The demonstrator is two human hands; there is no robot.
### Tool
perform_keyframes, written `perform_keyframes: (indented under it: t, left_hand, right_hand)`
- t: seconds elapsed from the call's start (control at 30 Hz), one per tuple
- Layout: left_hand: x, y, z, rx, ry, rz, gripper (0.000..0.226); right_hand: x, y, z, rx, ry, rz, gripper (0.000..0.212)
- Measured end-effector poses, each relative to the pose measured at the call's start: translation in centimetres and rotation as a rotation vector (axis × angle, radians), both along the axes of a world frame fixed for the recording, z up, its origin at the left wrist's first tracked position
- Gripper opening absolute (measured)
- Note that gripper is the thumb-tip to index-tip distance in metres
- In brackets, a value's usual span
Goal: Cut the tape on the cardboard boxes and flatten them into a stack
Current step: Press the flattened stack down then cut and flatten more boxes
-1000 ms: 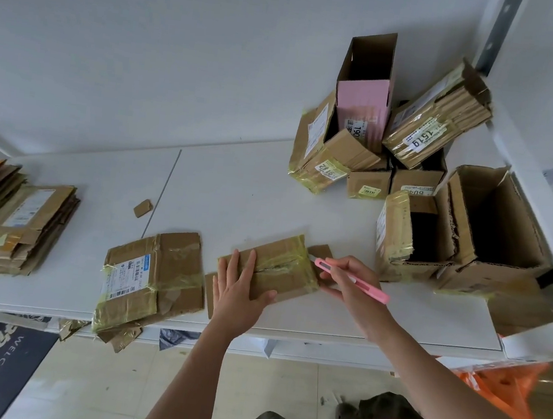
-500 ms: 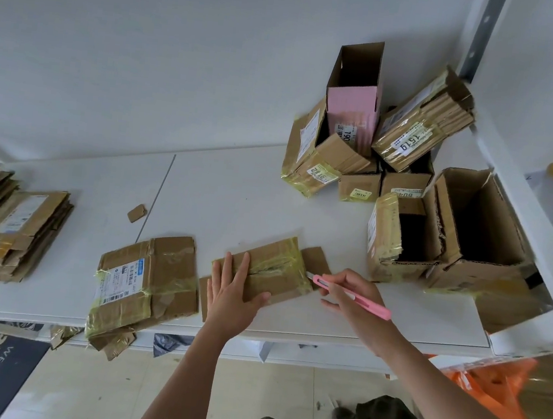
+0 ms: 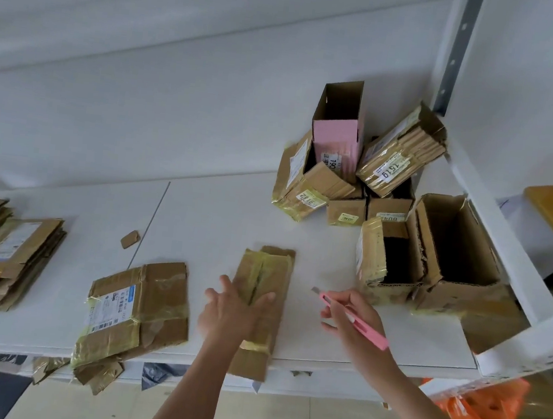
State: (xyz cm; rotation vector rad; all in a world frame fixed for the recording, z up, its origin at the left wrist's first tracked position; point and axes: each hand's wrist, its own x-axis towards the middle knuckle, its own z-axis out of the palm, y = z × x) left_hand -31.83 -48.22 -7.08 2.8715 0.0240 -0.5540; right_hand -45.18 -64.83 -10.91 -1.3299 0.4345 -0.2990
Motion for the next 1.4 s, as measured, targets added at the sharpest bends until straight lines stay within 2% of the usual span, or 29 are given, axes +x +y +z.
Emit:
perform_keyframes:
  t: [0.17,0.23,0.3,0.37,0.43,0.47,0.63,0.7,0.8,0.9,1.0,1.07,1.17,1.4]
  left_hand:
    - [-0.6,-1.0,-0.6,-0.302,-0.027,0.123,0.075]
    - [-0.7,-1.0,-1.1,-0.468,0.036,0.171,0.073]
    - [-0.8,-0.9,-1.2,-0.540,0.100,0.213,0.077]
    - [-0.7,-0.7,-1.3,-0.415,0.091,0.162,0.082]
    - [-0.3,-0.2,-1.3,-0.252,-0.006,0.085,0.084]
    - [0.0,0.1,-1.3,-0.239,-0.059,0.053,0.082]
    - [2.1,2.7,-1.4,-0.399,-0.104,0.004,0.060]
    - [2.1,3.0,-1.0,-0.341,-0.091,0.052,0.059]
    - [1.4,3.0,-1.0,-0.293,-0.084,0.138,0.060]
    - [1.2,3.4,-2.2,-0.343,-0.199,-0.004,0.063]
    - [1.7,3.8,-3.3,-0.336,-0.129,-0.180,0.063]
    - [2.0,4.3,-3.7,-0.322,-0.051,-0.190,0.069]
    - [2.1,4.3,-3.6,-0.307,0.035,-0.194,0.092]
    - [1.9,4.1,-3.4,-0.248,0.035,-0.226,0.109]
  right_hand:
    - [0.2,1.4,0.1,0.043,0.018,-0.004,0.008]
    - [0.2,1.9,0.2,0.076,0.021,0.007,0.008]
    - [0.4,2.4,0.2,0.088,0.011,0.013,0.008]
    - [0.7,2.8,0.1,0.092,-0.007,0.005,0.008]
    - [1.0,2.9,-0.1,0.091,-0.013,-0.015,0.008]
    - [1.2,2.9,-0.3,0.087,-0.011,-0.026,0.008]
    - [2.2,2.9,-0.6,0.070,-0.008,-0.043,0.007]
    - [3.6,2.2,-0.2,0.085,-0.004,-0.081,0.006]
    - [6.0,1.1,0.6,0.251,0.025,-0.099,0.002]
    - [7.0,0.8,0.6,0.362,0.033,-0.073,0.002]
    - [6.4,1.1,0.0,0.386,0.026,-0.118,0.007]
    - [6.0,1.4,-0.4,0.370,0.040,-0.143,0.010]
    - [5.9,1.7,-0.9,0.347,0.065,-0.150,0.006]
    - [6.2,2.1,-1.3,0.294,0.062,-0.133,0.005]
